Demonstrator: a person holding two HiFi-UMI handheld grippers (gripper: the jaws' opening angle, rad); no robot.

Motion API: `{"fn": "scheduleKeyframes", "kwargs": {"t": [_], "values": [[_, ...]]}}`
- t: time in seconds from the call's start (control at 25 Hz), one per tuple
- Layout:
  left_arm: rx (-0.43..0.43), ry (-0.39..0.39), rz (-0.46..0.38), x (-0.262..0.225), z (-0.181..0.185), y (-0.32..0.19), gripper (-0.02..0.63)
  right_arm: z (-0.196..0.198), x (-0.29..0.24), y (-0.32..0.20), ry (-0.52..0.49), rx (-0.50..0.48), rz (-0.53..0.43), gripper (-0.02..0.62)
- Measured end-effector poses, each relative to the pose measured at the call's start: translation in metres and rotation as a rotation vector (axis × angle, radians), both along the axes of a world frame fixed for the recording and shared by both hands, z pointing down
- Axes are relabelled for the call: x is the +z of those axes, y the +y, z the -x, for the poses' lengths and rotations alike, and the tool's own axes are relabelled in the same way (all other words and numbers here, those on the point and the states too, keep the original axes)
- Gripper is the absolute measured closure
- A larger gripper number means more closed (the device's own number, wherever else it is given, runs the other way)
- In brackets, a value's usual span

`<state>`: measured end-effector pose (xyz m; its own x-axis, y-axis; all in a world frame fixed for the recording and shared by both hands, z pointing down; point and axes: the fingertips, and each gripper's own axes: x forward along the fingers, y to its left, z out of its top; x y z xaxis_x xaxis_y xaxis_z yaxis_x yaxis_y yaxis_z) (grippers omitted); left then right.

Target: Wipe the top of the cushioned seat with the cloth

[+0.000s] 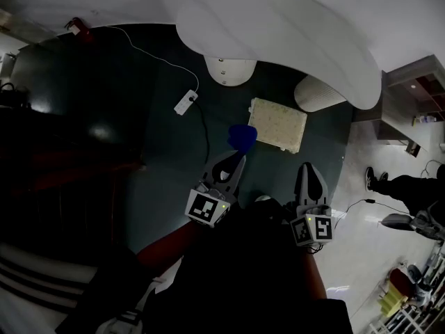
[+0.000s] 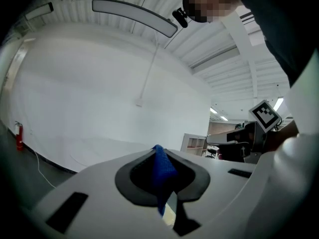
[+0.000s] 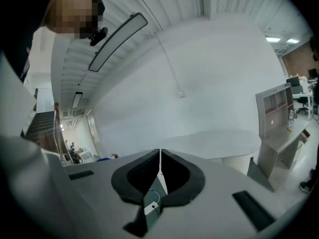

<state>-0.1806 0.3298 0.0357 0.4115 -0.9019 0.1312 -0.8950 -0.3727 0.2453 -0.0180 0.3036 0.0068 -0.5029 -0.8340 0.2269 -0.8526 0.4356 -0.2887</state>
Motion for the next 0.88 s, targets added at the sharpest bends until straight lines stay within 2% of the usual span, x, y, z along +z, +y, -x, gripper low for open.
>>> {"fn": "scheduleKeyframes", "kwargs": {"t": [0.12,0.28,0.44,0.6,0.8,0.88], "values": [[-0.009,0.013,0.036,0.014,0.010,-0.012,0.571,0.000,0.005,-0.016,0.005,0.012,0.008,0.558],[-0.021,-0.011,0.054,0.030,0.016,-0.031,0.571,0.004,0.010,-0.041,-0.066,-0.002,0.009,0.558],[-0.016,-0.045,0.081,0.036,0.010,-0.049,0.571,-0.009,0.015,-0.062,-0.002,-0.005,-0.006,0.558],[-0.020,-0.105,0.102,0.043,-0.010,-0.076,0.571,-0.014,0.018,-0.084,0.010,-0.036,-0.023,0.558],[-0.056,-0.124,0.145,0.056,-0.032,-0.118,0.571,-0.031,0.023,-0.121,-0.010,-0.079,-0.041,0.558],[-0.057,-0.174,0.149,0.065,-0.041,-0.135,0.571,-0.042,0.029,-0.142,0.040,-0.094,-0.064,0.558]]}}
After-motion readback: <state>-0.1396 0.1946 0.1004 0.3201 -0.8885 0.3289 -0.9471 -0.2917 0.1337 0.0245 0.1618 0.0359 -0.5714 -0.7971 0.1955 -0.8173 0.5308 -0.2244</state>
